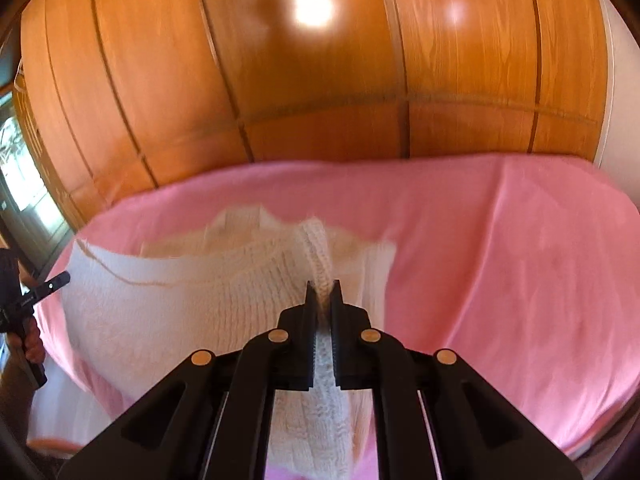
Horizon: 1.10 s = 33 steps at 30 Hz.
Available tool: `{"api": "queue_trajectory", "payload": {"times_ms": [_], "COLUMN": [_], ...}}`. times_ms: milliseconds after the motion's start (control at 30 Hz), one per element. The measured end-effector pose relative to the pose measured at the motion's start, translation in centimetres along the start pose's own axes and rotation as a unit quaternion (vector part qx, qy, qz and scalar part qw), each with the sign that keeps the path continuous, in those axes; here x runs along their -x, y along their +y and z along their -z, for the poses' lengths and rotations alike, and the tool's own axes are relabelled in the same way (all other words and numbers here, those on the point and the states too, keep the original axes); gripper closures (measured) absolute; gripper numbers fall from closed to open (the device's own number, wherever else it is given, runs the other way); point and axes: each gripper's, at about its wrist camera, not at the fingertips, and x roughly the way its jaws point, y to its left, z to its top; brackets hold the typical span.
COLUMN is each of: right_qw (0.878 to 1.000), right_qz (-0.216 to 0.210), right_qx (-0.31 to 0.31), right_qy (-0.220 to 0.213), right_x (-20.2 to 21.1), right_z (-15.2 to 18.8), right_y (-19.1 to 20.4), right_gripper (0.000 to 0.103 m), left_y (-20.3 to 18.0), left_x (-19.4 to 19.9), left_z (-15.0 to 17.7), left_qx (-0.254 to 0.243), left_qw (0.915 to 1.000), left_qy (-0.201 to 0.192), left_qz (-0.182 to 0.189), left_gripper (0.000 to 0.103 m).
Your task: Fold small clothes
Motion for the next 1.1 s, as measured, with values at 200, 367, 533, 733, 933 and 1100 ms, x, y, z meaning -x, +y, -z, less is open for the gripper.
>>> {"api": "queue_trajectory", "payload": {"times_ms": [200,367,533,733,933,1100], "right_qw": [0.999,0.994,0.988,0.994,0.996,0.983], "right_qz": [0.022,0.059,0.082,0.088,-0.040,-0.050], "right_qx": [-0.037,-0.066,-0.071,-0.021,0.032,0.084], "right_qy": [0.006,0.056,0.111,0.064,0.077,0.157], "right_x": [-8.6,-17.3,-22.3,-19.5,-18.4,-22.7], "right_z": [-4.7,-5.3,-3.7,-4.7,-4.8,-2.1], "right_y": [-1.9,-3.5,-4.4,-2.3,4.5,9.1], "right_gripper": [0.098,0.098,0.097,0.074,0.061,0.066], "left_y": [2.8,5.5,7.9,5.7,-0.2,-0.9], "left_x": [-7.3,-14.4,-19.5,-15.8,-16.8,-21.8], "left_z": [-5.0,-6.0,-5.5,-6.0,-5.1,-2.3], "left_qx": [0.012,0.043,0.053,0.028,-0.069,-0.081], "left_qw": [0.9990,0.9947,0.9798,0.9880,0.9918,0.9778], "left_qy": [0.008,0.053,0.105,0.068,0.103,0.189], "left_qz": [-0.043,-0.077,-0.162,-0.136,-0.032,-0.038], "left_gripper": [0.099,0.100,0.103,0.103,0.052,0.089]}}
